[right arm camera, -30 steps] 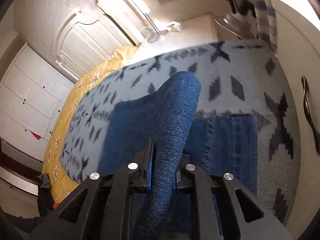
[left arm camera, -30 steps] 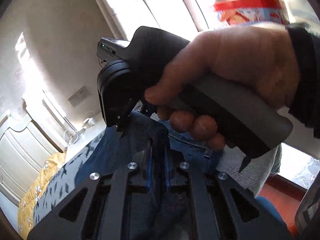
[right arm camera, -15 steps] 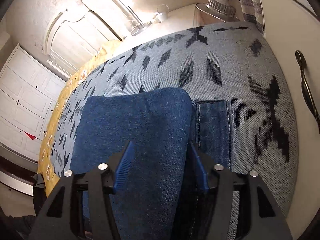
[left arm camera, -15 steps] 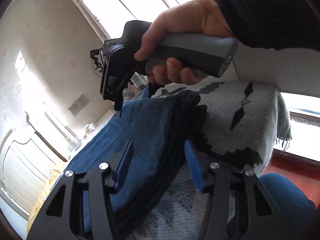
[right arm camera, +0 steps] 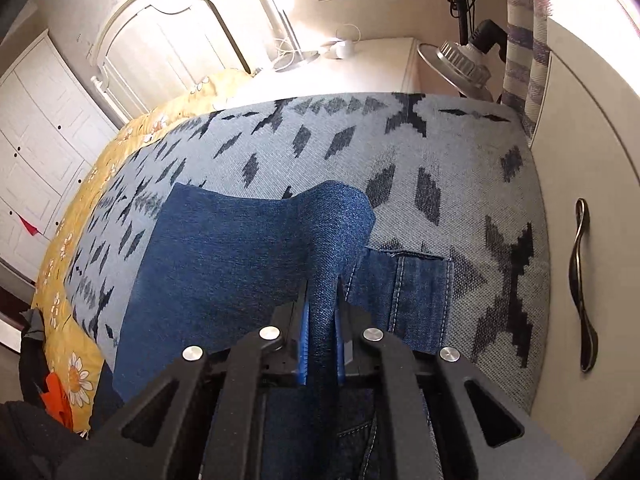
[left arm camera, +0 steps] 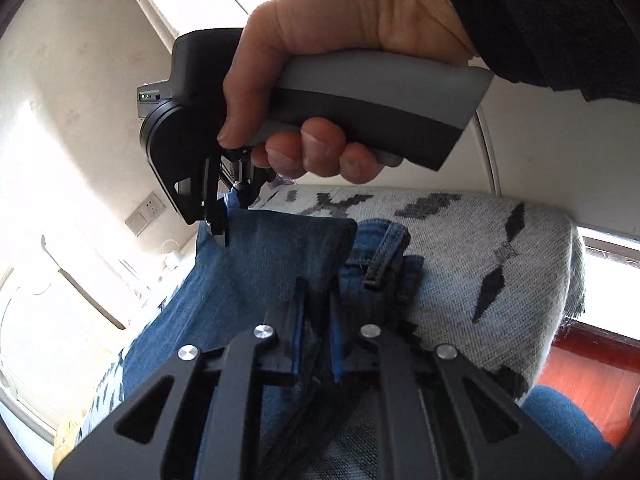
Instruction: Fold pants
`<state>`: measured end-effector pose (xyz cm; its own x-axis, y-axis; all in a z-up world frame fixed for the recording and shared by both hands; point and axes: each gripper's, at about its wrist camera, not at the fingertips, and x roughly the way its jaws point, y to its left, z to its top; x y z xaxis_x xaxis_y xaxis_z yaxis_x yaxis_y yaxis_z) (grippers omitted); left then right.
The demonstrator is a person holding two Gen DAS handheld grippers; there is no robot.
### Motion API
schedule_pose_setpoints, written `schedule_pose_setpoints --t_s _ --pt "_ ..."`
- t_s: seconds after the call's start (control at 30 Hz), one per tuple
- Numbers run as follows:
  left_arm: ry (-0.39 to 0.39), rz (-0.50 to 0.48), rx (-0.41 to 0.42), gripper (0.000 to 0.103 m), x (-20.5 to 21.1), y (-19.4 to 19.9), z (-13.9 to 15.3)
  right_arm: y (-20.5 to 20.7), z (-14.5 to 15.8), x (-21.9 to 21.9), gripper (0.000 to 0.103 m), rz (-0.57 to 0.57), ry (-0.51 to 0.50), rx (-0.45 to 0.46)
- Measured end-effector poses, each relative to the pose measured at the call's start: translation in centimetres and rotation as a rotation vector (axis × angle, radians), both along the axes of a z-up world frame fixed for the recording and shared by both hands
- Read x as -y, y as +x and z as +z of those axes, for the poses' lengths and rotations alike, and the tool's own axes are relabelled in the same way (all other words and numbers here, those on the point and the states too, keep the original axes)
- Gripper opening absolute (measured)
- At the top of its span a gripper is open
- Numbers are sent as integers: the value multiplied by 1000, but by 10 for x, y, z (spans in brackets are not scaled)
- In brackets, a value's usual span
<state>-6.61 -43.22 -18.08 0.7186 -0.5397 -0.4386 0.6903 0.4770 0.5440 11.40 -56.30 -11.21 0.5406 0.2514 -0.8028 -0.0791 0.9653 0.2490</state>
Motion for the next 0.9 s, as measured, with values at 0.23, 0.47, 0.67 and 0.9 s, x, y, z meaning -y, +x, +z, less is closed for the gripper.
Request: schedule_pose_setpoints --t_s 0.23,0.47,0.67,0.9 --pt "54 -52 11 11 17 -4 -10 -3 -16 26 9 -37 -5 -6" --pt "25 -91 -101 37 16 2 -18 -8 -50 35 28 -84 -79 36" --pt "-339 5 -545 56 -109 59 62 -24 -48 24 57 -200 -279 103" --pt "-679 361 -936 57 -251 267 41 -66 -42 15 63 -327 -330 82"
